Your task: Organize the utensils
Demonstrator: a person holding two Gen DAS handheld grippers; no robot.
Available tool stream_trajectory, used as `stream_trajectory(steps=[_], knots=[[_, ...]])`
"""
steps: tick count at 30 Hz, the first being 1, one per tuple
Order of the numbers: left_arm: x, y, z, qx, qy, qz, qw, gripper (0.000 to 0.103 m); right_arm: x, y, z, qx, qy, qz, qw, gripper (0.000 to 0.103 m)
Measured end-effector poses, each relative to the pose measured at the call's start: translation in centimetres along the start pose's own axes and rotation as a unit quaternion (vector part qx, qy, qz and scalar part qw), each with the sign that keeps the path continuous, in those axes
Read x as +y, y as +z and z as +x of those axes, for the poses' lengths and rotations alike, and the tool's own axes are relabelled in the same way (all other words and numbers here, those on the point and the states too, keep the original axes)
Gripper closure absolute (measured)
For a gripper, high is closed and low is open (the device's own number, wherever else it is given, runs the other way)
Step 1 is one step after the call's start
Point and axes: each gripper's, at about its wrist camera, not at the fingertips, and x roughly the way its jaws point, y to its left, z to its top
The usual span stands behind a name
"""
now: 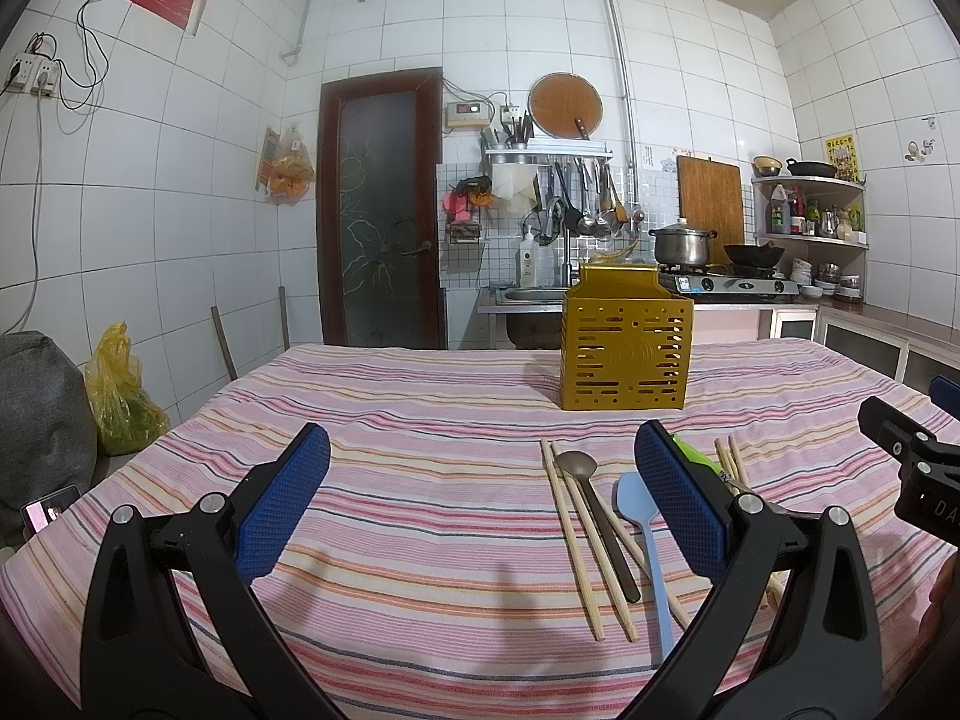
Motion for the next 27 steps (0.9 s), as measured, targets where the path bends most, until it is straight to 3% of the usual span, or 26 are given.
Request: stream_trajectory(steps=[27], knots=[[0.0, 0.0, 0.0, 0.001, 0.0, 0.0, 1.0, 0.005, -1.8, 0.5, -0.4, 0.002, -0.003, 0.003, 1.0, 0.004]])
